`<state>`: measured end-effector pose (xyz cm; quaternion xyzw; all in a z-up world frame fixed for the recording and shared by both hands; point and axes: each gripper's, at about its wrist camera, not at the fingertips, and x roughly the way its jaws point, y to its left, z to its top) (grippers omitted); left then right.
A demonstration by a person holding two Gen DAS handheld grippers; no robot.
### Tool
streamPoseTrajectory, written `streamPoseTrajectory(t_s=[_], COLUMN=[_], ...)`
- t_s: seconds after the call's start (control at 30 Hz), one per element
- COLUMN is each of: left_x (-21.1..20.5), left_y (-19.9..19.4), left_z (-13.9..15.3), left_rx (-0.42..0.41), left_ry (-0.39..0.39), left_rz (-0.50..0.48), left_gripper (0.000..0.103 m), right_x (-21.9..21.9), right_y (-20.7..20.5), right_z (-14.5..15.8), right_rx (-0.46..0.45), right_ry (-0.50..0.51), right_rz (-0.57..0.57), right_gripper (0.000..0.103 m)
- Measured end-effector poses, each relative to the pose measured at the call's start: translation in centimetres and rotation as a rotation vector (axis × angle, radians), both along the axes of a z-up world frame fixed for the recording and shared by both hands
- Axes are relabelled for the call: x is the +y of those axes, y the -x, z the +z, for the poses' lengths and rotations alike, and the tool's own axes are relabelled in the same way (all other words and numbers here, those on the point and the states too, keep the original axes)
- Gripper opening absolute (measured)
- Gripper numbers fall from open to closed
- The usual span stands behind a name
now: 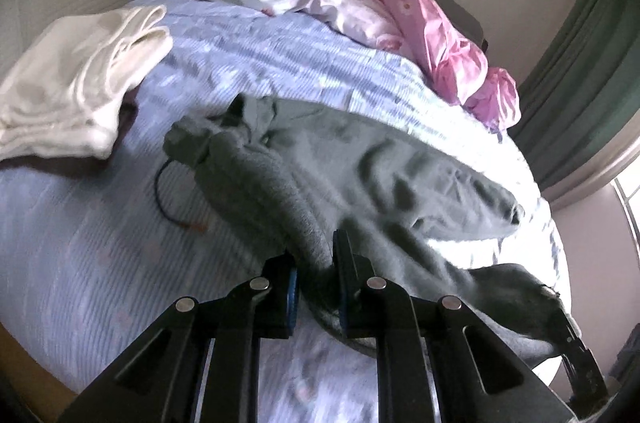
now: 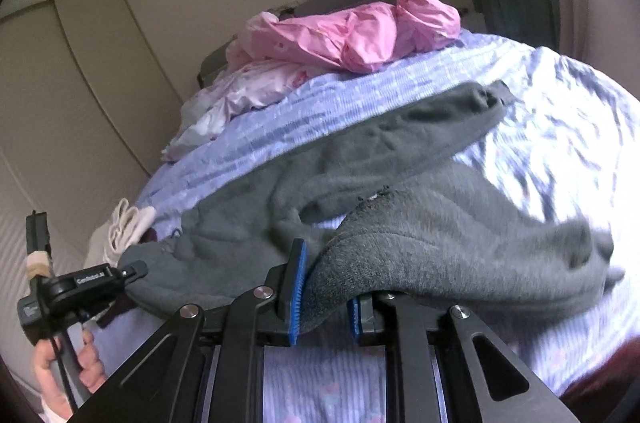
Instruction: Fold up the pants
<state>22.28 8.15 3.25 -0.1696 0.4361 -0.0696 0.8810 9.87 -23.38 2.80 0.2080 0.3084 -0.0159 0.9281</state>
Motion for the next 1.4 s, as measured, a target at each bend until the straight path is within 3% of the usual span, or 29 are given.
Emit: streamPoseTrajectory(t_s=[0.2,0.33,0.57,0.9,1.1,1.17,1.2,1.23,1.27,1.3,1.33,1.4], left_x=[-1.6,-2.7,-4.8,-6.9,-6.1,-5.6,-5.3,-5.1,-5.0,-4.8,-4.6,-4.5], left_y=[-5.6,-9.8,-17.7,-25.8,-28.4,-28.7,-28.8,-28.8,-28.9,-28.9,-28.8,-28.8], left_z=[2.9,4.4,3.4,-3.3,-6.9,-7.4,-7.3,-7.0,-6.9,-6.4,-5.8,-4.6], left_rx=[0.011,0.017,0.065,0.138,0.218,0.237,0.245,0.252,0.254,0.256,0.252,0.250], left_ry=[-0.051,-0.065,-0.127,-0.253,-0.242,-0.215,-0.192,-0.177,-0.169,-0.159,-0.141,-0.133], left_rz=[0.000,0.022,0.042,0.036,0.030,0.027,0.029,0.034,0.041,0.053,0.057,0.063], left_gripper=[0.016,0.016,0.017,0.017,0.023,0.029,0.037,0.052,0.062,0.079,0.082,0.082], right_x=[-1.7,-1.7,-3.4,-4.7,-4.2,-4.0,-4.0,-4.1,-4.3,-4.5,-4.5,-4.3], right_y=[-7.1,-11.7,-20.5,-33.9,-38.1,-39.0,-39.4,-39.8,-40.1,-40.3,-40.5,-40.3], right_z=[3.1,4.9,5.5,-1.1,-4.6,-6.0,-6.4,-7.1,-7.4,-7.7,-7.8,-7.6], right_rx=[0.059,0.105,0.204,0.400,0.469,0.507,0.522,0.544,0.552,0.550,0.548,0.550], right_ry=[-0.010,0.059,0.080,0.095,0.100,0.092,0.091,0.086,0.067,0.014,-0.039,-0.097], right_rz=[0.045,0.103,0.113,0.119,0.141,0.153,0.157,0.163,0.169,0.190,0.216,0.242], right_gripper=[0.019,0.019,0.019,0.019,0.019,0.020,0.022,0.024,0.037,0.056,0.073,0.080])
